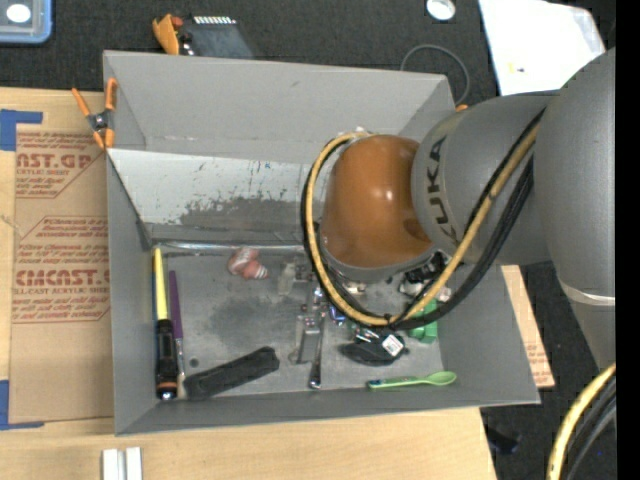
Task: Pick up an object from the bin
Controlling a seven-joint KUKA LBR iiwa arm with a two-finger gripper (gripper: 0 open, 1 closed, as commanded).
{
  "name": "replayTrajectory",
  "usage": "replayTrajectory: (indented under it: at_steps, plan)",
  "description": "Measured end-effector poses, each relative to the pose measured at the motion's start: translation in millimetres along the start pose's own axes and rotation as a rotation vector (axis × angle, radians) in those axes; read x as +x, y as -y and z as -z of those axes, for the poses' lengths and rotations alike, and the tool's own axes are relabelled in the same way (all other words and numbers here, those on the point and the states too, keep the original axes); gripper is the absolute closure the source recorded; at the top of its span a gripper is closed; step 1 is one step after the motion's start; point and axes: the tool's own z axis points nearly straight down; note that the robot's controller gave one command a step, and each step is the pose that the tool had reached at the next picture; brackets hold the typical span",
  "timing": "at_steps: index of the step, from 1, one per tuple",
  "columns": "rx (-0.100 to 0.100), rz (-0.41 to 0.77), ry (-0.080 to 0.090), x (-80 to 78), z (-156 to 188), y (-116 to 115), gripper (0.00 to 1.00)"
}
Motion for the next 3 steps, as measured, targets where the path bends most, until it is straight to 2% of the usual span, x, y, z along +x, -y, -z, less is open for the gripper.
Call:
replayTrajectory:
  at_steps: [1,2,3]
  plan:
    - [0.0,0.0,0.0,0.0,0.0,0.0,0.0]
    - [0.001,0.091,0.005,-17.9,-27.5,-36.3,0.0]
    - [-0.001,0.044,0.003,-14.0,-61.7,-62.0,0.0]
